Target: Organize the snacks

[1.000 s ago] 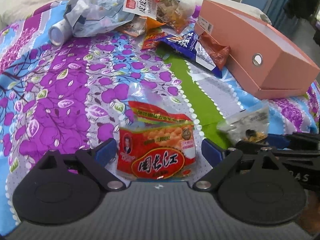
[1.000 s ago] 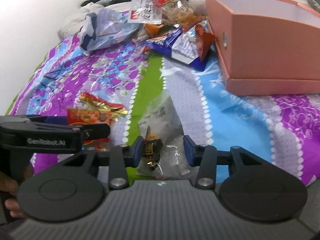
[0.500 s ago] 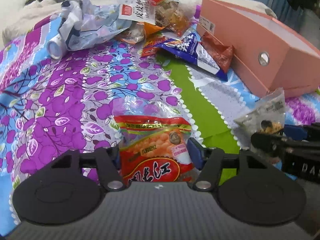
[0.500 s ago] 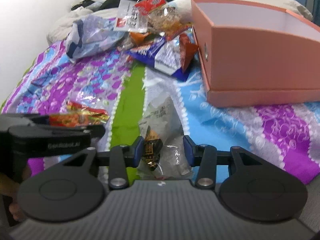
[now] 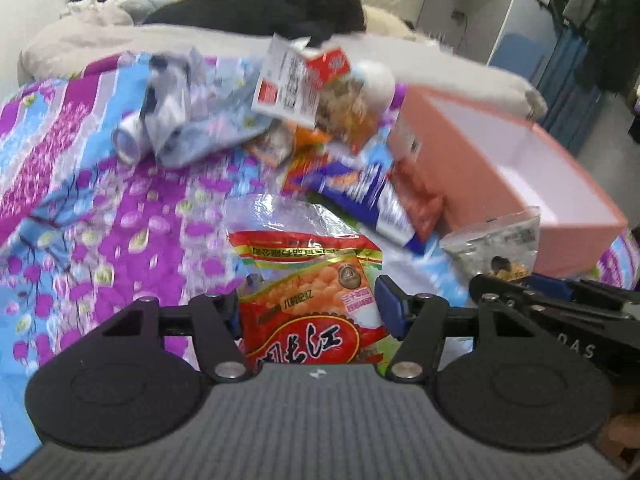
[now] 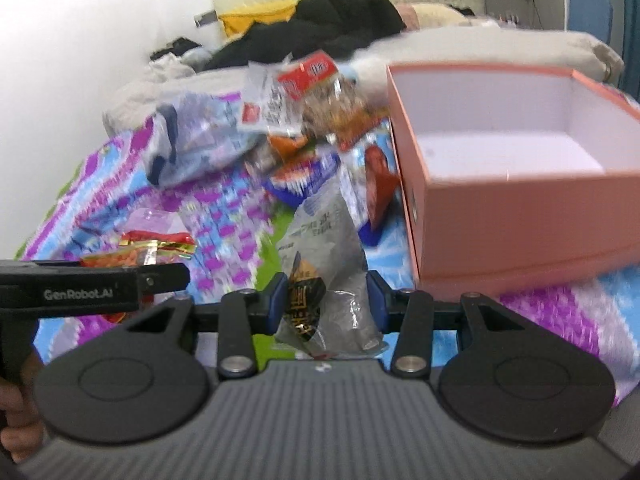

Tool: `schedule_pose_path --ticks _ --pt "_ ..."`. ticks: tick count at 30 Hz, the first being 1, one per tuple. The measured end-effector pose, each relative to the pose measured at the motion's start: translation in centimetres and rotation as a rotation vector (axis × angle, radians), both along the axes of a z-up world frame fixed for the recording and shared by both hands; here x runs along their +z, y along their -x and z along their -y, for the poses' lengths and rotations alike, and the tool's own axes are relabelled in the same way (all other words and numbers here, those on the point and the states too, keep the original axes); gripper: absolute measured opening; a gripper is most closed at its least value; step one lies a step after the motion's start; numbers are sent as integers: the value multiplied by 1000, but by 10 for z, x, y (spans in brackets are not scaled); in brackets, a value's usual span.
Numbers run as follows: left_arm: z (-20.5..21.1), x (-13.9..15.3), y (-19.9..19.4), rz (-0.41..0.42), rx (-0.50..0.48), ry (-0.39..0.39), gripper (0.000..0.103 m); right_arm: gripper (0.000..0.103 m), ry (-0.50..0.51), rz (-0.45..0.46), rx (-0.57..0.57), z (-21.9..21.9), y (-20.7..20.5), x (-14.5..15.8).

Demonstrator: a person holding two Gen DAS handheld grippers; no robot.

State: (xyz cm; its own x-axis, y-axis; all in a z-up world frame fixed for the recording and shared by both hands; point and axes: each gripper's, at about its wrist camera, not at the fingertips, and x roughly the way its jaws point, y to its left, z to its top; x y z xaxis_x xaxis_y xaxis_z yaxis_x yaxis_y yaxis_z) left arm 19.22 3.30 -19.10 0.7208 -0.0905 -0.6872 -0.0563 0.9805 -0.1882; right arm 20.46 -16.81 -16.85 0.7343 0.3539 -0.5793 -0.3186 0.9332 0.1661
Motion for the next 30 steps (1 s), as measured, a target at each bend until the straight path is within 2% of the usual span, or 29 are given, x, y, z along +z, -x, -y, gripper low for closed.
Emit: schedule_pose_path --ticks 9,13,30 --pt "-3 58 -22 116 -9 46 68 46 -16 126 7 -2 -14 50" --pt "-3 80 -34 154 -18 74 68 46 32 177 -6 -3 -27 64" --pt "47 165 -90 294 -126 107 68 46 37 319 -63 53 -74 138"
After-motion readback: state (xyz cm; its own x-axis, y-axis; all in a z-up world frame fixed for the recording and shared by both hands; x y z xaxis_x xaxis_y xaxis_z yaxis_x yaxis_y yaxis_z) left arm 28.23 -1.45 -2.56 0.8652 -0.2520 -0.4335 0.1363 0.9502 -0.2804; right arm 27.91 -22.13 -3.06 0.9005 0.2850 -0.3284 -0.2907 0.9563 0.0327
